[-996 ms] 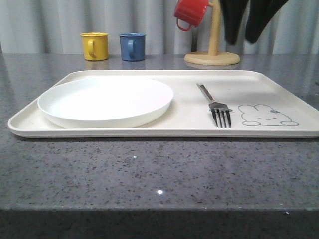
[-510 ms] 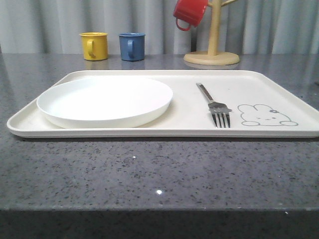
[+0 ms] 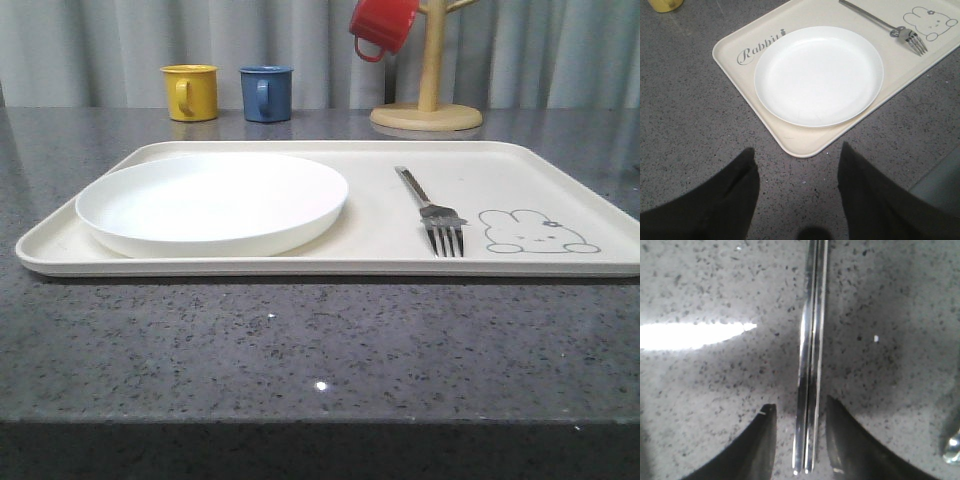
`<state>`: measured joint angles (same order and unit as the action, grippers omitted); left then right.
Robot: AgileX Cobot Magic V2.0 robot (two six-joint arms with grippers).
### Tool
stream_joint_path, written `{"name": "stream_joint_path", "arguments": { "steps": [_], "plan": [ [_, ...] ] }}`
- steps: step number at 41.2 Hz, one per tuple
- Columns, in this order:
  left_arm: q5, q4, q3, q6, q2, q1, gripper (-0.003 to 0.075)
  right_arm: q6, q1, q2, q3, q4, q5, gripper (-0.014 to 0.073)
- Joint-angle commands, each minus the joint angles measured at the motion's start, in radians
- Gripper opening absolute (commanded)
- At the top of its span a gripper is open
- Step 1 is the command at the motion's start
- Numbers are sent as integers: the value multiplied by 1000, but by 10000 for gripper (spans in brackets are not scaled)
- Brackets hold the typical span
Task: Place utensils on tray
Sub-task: 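Grasp the steel chopsticks with the right gripper, then lower the chopsticks onto the tray beside the fork and release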
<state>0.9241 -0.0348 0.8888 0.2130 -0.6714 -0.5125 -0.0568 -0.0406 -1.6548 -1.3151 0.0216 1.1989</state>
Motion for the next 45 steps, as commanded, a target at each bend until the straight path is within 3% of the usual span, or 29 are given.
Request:
{"name": "stream_joint_path", "arguments": {
  "steps": [1,10,17,21,29,40,45],
  "plan": [
    [-71,-6,26,-9,1,3,347,14,-6,16,-20,18,-19,277],
    [-71,-6,26,-9,1,3,347,14,-6,-1,-22,16,-46,261],
    [-71,-6,26,-9,1,3,347,14,-6,-1,-22,14,-40,78],
    [-71,-6,26,-9,1,3,347,14,-6,0,-23,14,-34,18],
    [-71,-6,26,-9,1,3,347,14,8,43,-39,-45,7,16],
    [-71,-6,26,-9,1,3,347,9,197,101,-149,-136,73,16],
    [-71,-6,26,-9,1,3,347,-55,288,91,-172,-171,39,17]
  ]
}}
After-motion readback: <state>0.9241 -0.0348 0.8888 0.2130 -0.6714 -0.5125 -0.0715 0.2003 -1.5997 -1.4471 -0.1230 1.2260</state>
